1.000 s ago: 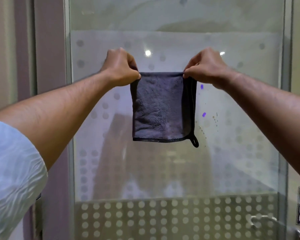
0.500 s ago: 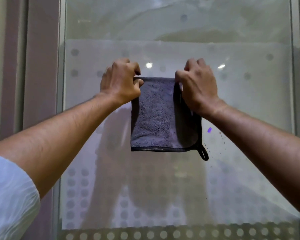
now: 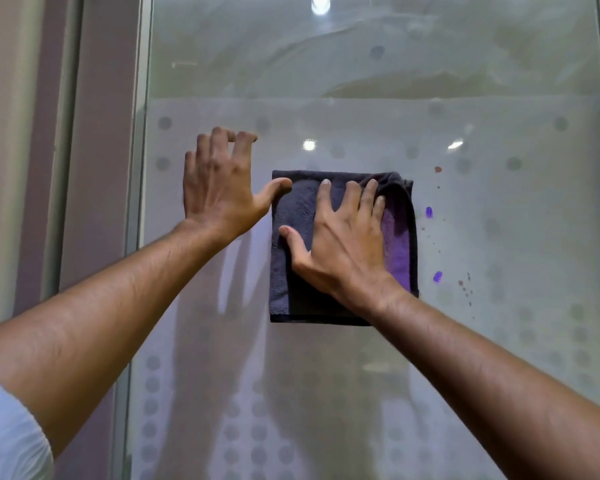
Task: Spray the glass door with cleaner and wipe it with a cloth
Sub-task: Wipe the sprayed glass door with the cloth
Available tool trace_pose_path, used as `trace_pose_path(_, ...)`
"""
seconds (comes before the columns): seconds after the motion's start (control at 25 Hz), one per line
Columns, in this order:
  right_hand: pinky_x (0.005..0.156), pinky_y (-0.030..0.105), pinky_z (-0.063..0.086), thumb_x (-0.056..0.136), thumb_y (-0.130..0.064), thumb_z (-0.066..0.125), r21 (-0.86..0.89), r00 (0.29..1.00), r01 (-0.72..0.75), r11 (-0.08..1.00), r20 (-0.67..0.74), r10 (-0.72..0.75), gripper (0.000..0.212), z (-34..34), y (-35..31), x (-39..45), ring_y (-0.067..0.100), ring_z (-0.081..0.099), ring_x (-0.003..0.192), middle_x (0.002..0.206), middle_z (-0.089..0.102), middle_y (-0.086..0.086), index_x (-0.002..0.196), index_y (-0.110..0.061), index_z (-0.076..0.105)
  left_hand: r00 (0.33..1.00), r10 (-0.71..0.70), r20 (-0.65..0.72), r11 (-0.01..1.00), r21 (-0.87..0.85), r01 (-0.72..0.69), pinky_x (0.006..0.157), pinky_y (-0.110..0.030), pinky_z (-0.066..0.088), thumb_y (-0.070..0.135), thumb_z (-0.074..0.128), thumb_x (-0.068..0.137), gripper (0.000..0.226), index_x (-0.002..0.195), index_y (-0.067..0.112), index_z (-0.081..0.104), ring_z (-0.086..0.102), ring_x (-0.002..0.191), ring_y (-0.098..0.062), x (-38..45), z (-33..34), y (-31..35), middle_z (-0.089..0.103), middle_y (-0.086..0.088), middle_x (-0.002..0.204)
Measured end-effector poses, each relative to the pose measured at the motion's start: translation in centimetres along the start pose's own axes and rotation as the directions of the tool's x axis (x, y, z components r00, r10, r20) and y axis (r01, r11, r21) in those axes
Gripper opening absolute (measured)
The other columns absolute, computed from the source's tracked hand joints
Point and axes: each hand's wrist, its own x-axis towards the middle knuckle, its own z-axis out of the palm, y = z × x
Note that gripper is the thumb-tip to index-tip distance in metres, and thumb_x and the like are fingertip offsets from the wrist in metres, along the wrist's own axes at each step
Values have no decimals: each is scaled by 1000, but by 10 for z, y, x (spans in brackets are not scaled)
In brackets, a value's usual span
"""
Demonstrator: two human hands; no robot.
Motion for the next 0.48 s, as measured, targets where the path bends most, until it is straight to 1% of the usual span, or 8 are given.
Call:
trace_pose_path(0.08,117,62,7,84,-68,41,-28,1000,-2,1000,-25,1,98,7,-4,-3,56,4,143,151,17,40,152,-1,18,1000,15,-3,1000,-11,-15,84,-42,39,73,57,77,78,129,15,50,47,110,-34,-3,1,-9,52,-16,121)
trace_pose_path(0.16,118,61,4,83,-66,43,-13,999,-20,1000,-40,20,100,12,-10,-5,54,-2,144,153,8,42,153,-1,14,1000,27,-4,999,-18,-27,83,-42,40,73,57,76,79,130,15,50,47,110,-34,-7,4,-15,52,-16,122)
trace_pose_path(0.24,117,64,2,80,-66,40,26,997,-62,998,-45,63,102,17,-18,-4,54,-6,144,153,2,42,154,-3,10,1000,30,-4,999,-31,-30,84,-42,40,74,57,76,80,131,15,49,47,111,-34,-7,6,-17,51,-16,124)
trace_pose_path(0.28,115,66,0,78,-71,37,35,995,-84,996,-49,86,104,19,-22,-3,54,-7,143,153,0,42,154,-5,8,999,35,-3,998,-46,-35,84,-43,41,73,57,77,80,132,15,49,47,112,-34,-7,7,-17,51,-16,126)
trace_pose_path(0.36,113,70,-2,76,-82,29,16,992,-111,994,-58,112,111,23,-26,-1,56,-10,143,154,-3,41,155,-9,4,998,57,-14,996,-73,-58,85,-45,41,66,55,82,76,136,14,46,46,115,-35,-7,8,-19,48,-18,133)
trace_pose_path(0.4,112,71,-1,75,-84,28,-6,991,-117,993,-67,116,112,26,-28,-1,56,-10,142,154,-4,41,155,-9,4,998,63,-20,995,-80,-64,87,-46,41,60,53,84,72,139,14,43,45,118,-36,-10,9,-21,45,-18,138)
trace_pose_path(0.48,111,72,1,79,-80,30,-43,988,-128,991,-97,123,107,33,-30,-2,56,-10,143,154,-4,41,156,-9,4,999,54,2,994,-92,-53,99,-49,37,49,47,89,70,147,14,34,38,130,-37,-21,14,-26,35,-18,150)
